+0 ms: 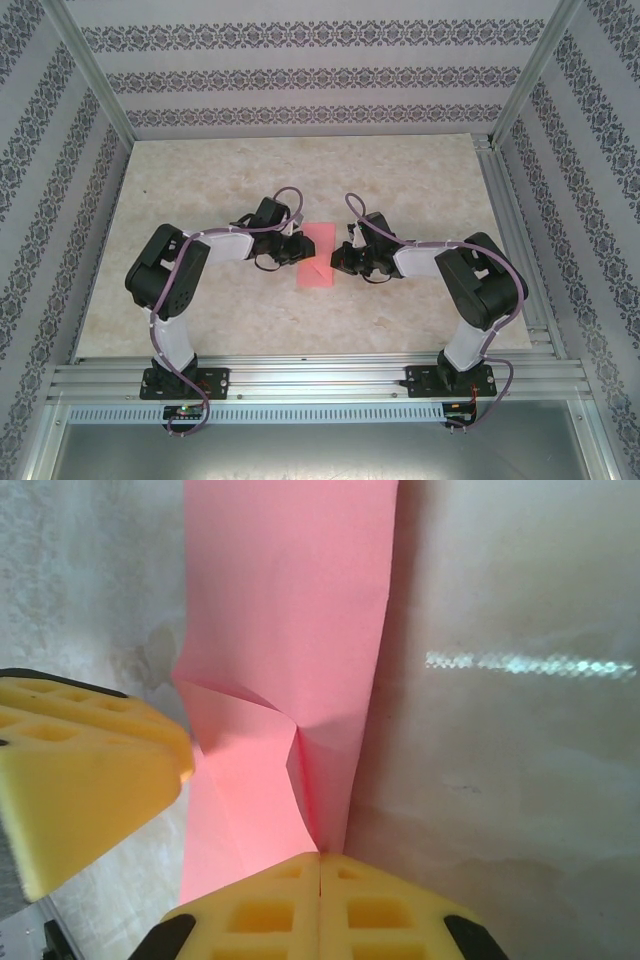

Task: Fold a paper plane with a square sheet of paper (pick it up from the middle)
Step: Turn over the paper at the center of the table.

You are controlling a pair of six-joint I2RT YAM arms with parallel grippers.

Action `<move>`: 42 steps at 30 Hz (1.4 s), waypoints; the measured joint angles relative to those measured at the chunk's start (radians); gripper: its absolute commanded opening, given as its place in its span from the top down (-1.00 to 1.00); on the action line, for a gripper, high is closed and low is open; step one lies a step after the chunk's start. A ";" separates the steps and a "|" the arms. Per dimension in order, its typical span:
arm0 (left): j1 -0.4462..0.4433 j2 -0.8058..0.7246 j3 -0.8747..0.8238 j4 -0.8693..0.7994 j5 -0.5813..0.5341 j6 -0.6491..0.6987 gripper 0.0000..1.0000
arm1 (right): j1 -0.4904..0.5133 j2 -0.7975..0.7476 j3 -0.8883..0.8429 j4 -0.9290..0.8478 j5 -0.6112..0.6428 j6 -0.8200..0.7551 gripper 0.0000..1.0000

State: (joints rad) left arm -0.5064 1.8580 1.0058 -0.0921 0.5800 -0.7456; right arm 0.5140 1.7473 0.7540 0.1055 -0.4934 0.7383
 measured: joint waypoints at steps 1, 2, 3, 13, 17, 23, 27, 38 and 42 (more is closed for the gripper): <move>0.000 -0.011 0.000 -0.005 -0.006 0.000 0.54 | 0.000 -0.003 0.000 -0.002 0.001 -0.003 0.90; 0.000 -0.025 0.000 -0.012 -0.014 0.000 0.52 | 0.000 -0.011 0.000 -0.011 0.002 -0.006 0.90; 0.000 -0.040 0.000 -0.017 -0.022 0.000 0.49 | 0.000 -0.021 0.000 -0.027 0.006 -0.011 0.90; 0.068 -0.265 0.000 -0.135 -0.168 0.001 0.43 | 0.021 -0.232 0.192 -0.510 0.305 -0.238 0.87; 0.151 -0.333 -0.008 -0.167 -0.208 0.000 0.43 | 0.095 -0.252 0.346 -0.737 0.569 -0.343 0.87; 0.251 -0.409 -0.079 -0.184 -0.229 -0.003 0.43 | 0.290 -0.097 0.540 -0.995 0.918 -0.428 0.93; 0.342 -0.436 -0.135 -0.188 -0.216 -0.016 0.43 | 0.424 0.110 0.634 -1.112 1.065 -0.438 0.90; 0.585 -0.523 -0.205 -0.205 -0.136 -0.022 0.40 | 0.687 0.344 0.884 -1.199 1.049 -0.395 0.01; 0.587 -0.530 -0.220 -0.197 -0.076 -0.022 0.33 | 0.681 0.282 0.848 -1.125 0.965 -0.366 -0.18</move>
State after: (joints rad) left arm 0.0803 1.3277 0.7860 -0.2893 0.5041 -0.7677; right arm 1.1946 2.0293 1.6024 -1.0191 0.4713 0.3725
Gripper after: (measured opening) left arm 0.318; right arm 0.557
